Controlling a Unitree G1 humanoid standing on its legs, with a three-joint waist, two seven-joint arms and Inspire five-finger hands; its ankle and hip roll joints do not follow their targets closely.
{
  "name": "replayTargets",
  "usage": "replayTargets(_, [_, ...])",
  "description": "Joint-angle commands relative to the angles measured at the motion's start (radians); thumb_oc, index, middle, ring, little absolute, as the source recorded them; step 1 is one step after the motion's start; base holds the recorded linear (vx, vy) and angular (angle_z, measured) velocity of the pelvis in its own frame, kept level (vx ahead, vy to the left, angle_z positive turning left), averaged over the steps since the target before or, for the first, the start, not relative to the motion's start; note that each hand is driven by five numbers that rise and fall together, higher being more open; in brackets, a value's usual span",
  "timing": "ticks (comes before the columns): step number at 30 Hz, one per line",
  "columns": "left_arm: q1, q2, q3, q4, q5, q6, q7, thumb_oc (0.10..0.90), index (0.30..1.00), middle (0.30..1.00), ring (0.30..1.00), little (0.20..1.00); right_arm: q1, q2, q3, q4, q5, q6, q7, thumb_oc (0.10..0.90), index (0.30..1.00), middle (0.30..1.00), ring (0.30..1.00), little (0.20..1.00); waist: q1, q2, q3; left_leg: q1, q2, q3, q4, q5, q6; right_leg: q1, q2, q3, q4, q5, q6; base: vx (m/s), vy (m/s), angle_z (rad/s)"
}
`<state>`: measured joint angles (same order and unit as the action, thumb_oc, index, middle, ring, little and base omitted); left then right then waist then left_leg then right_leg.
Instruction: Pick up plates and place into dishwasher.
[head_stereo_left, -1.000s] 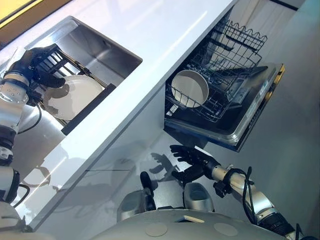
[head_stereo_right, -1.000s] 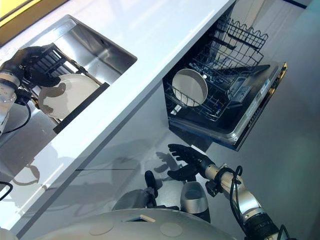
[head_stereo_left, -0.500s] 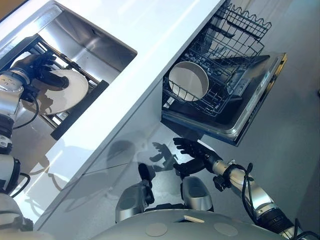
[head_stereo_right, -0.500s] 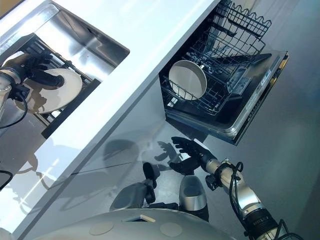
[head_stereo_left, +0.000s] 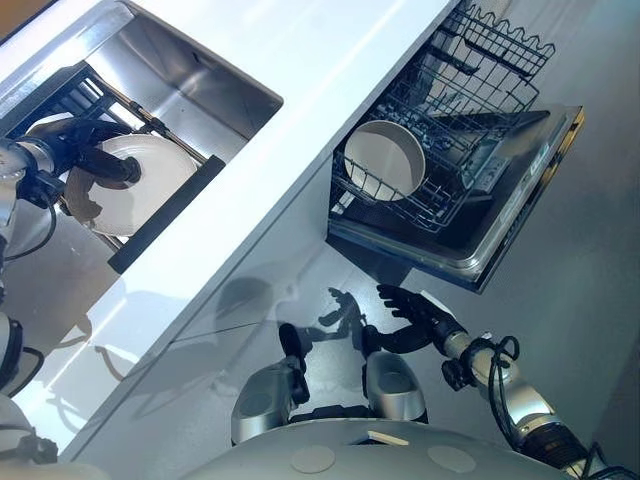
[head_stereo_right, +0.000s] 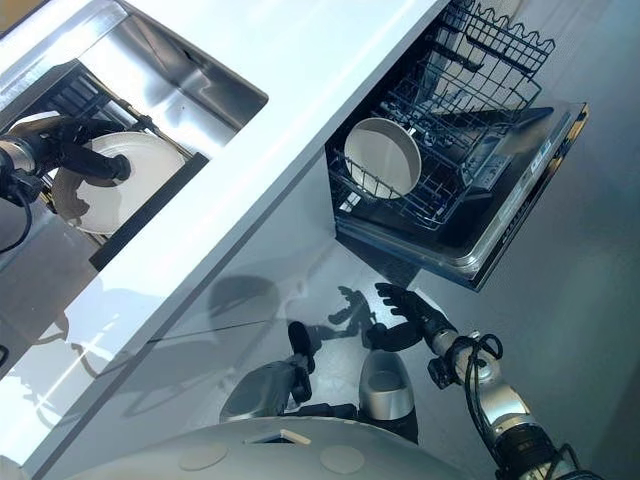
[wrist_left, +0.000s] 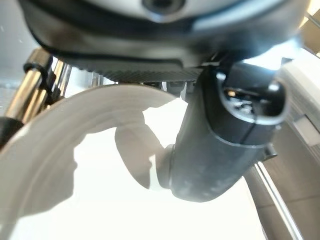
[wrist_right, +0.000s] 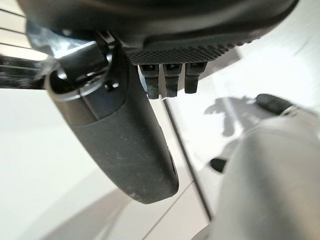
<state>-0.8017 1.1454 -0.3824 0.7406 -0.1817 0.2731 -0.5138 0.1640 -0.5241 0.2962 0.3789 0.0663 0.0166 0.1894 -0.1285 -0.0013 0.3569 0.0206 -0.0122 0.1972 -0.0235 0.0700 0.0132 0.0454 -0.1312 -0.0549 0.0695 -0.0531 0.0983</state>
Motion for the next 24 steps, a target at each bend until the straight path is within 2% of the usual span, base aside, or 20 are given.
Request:
replayTargets(1, [0.019, 0.095, 0.021, -0.051, 0.057, 0.013, -0.133, 0.545, 0.681, 0.681, 0.681, 0.645, 0.050, -0.004, -0.046, 0.056, -0.046, -0.058, -0.047, 0.800, 0.900, 0.900, 0.900, 0.900, 0.024, 0.018, -0.080, 0.006, -0.091, -0.020, 0.122, -0.181, 0.071, -0.117, 0.019, -0.009, 0.002, 0.133, 0.100, 0.01, -0.050, 0.08])
replayTargets(6, [0.002, 0.101, 0.023, -0.099, 0.052, 0.040, -0.142, 0.317, 0.486, 0.486, 0.486, 0.417, 0.042, 0.014, -0.069, 0.174, -0.072, -0.049, -0.059, 0.800, 0.900, 0.900, 0.900, 0.900, 0.040, 0.016, -0.097, 0.025, -0.093, -0.033, 0.111, -0.180, 0.070, -0.095, 0.022, -0.028, -0.004, 0.127, 0.098, 0.00, -0.065, 0.11])
replayTargets(7, [0.002, 0.103, 0.028, -0.110, 0.055, 0.034, -0.130, 0.100, 0.300, 0.300, 0.300, 0.200, 0.041, 0.019, -0.072, 0.192, -0.069, -0.047, -0.056, 0.800, 0.900, 0.900, 0.900, 0.900, 0.043, 0.016, -0.102, 0.030, -0.093, -0.037, 0.107, -0.180, 0.070, -0.091, 0.023, -0.031, -0.005, 0.125, 0.099, 0.00, -0.054, 0.22])
replayTargets(10, [-0.002, 0.108, 0.040, -0.136, 0.074, 0.025, -0.077, 0.100, 0.300, 0.300, 0.300, 0.200, 0.031, 0.034, -0.075, 0.240, -0.070, -0.053, -0.048, 0.800, 0.900, 0.900, 0.900, 0.900, 0.053, 0.018, -0.118, 0.046, -0.093, -0.047, 0.096, -0.179, 0.068, -0.080, 0.025, -0.041, -0.004, 0.116, 0.097, 0.00, -0.054, 0.12])
replayTargets(15, [-0.029, 0.125, 0.070, -0.146, 0.109, -0.037, 0.071, 0.100, 0.300, 0.300, 0.300, 0.200, 0.015, 0.055, -0.065, 0.258, -0.077, -0.070, -0.041, 0.800, 0.900, 0.900, 0.900, 0.900, 0.066, 0.027, -0.141, 0.066, -0.092, -0.059, 0.070, -0.174, 0.065, -0.064, 0.029, -0.063, 0.006, 0.091, 0.090, -0.03, -0.044, 0.02])
replayTargets(18, [-0.065, 0.141, 0.076, -0.144, 0.153, -0.077, 0.162, 0.100, 0.300, 0.300, 0.300, 0.200, 0.010, 0.056, -0.054, 0.220, -0.061, -0.088, -0.036, 0.800, 0.900, 0.900, 0.900, 0.900, 0.070, 0.034, -0.155, 0.077, -0.092, -0.067, 0.053, -0.169, 0.061, -0.051, 0.035, -0.072, 0.010, 0.075, 0.082, -0.05, -0.051, 0.08])
replayTargets(24, [-0.102, 0.164, 0.078, -0.146, 0.166, -0.122, 0.243, 0.100, 0.300, 0.300, 0.300, 0.200, 0.003, 0.039, -0.020, 0.103, -0.058, -0.119, -0.014, 0.800, 0.900, 0.900, 0.900, 0.900, 0.068, 0.046, -0.181, 0.105, -0.083, -0.081, 0.011, -0.155, 0.049, -0.023, 0.051, -0.080, 0.008, 0.045, 0.061, -0.04, -0.052, 0.06])
